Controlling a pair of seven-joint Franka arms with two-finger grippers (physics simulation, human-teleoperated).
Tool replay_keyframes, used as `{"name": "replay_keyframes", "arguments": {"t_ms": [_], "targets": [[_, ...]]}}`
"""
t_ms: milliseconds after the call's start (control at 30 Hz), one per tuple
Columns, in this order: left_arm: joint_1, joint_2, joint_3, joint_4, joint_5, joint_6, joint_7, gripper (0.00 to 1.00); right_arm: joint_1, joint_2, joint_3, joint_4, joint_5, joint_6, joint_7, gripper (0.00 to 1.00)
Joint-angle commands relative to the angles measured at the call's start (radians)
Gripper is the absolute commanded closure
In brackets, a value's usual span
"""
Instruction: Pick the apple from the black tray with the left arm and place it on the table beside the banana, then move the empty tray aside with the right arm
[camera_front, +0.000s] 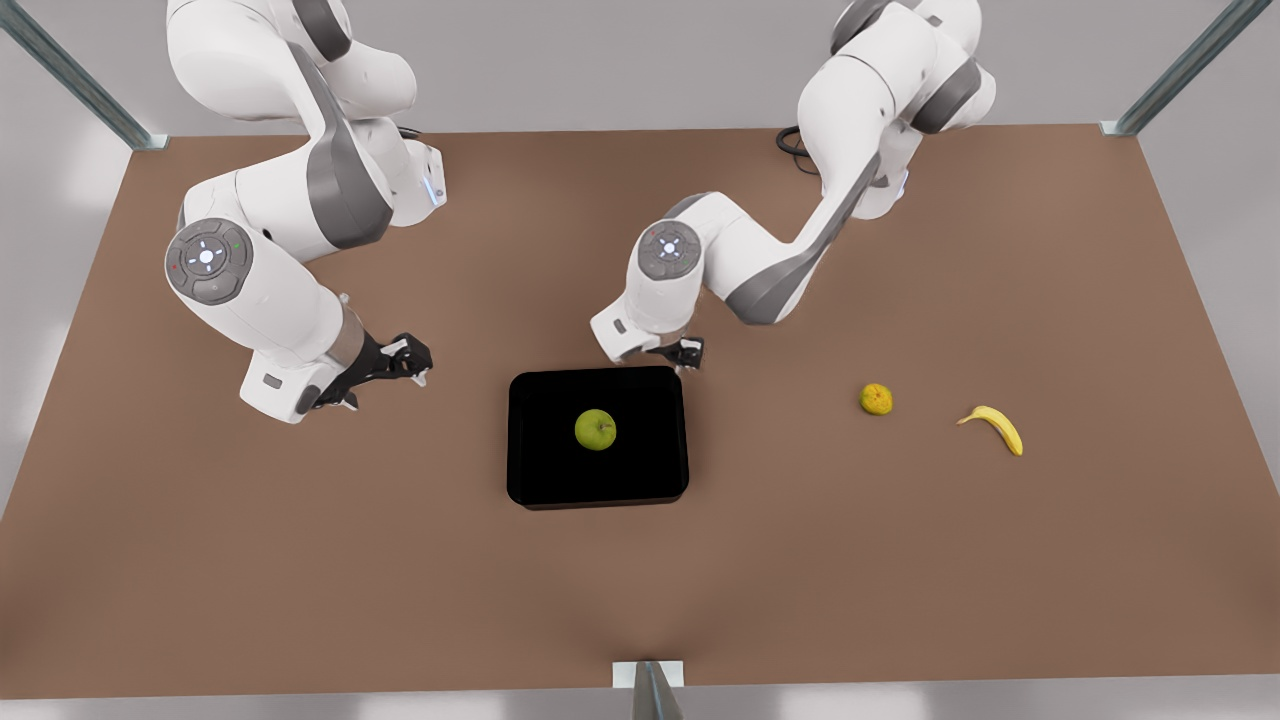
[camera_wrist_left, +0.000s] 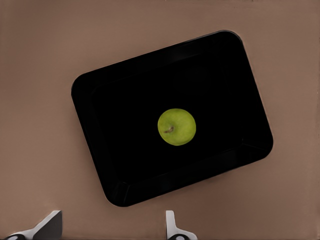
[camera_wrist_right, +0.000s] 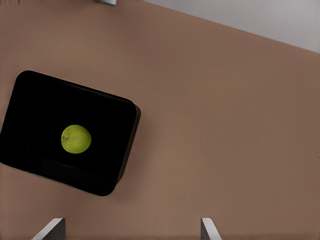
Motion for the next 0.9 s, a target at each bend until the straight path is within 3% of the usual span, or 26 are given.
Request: {"name": "replay_keyframes", "arguments": {"t_ms": [0,100,367,400,433,467,500,533,867], "targets": [[-0.029,0.003,0.000,0.014,-0.008,0.028,-0.808,0.00,0.000,-0.001,0.000,0.000,0.001,0.000,0.044,0.00],[-0.058,0.089,0.000,0.094,-0.010,0.084,-0.923,0.00,-0.015,0.000,0.000,-0.001,0.002,0.000,0.038,0.00],[-0.095,0.221,0.013,0.095,0.066,0.285,-0.978,0.00,-0.006,0.002,0.011,-0.001,-0.001,0.006,0.045,0.00],[-0.093,0.225,0.028,0.095,0.067,0.285,-0.938,0.00,-0.006,0.002,0.011,-0.001,0.001,0.000,0.038,0.37],[-0.093,0.225,0.049,0.095,0.067,0.284,-0.909,0.00,0.000,0.002,0.014,-0.001,-0.002,0.002,0.009,0.52],[-0.088,0.235,0.059,0.095,0.067,0.284,-0.878,0.00,0.003,0.002,0.014,-0.001,-0.002,0.002,-0.010,0.53],[-0.087,0.250,0.062,0.097,0.067,0.287,-0.868,0.00,0.002,0.002,0.012,-0.001,-0.004,0.002,-0.008,0.13],[-0.087,0.264,0.063,0.107,0.067,0.294,-0.866,0.00,0.003,0.002,0.012,-0.001,-0.004,0.002,-0.002,0.00],[-0.101,0.392,0.053,0.201,0.064,0.387,-0.848,0.00,0.012,0.000,0.015,-0.001,-0.045,-0.057,-0.002,0.00]]}}
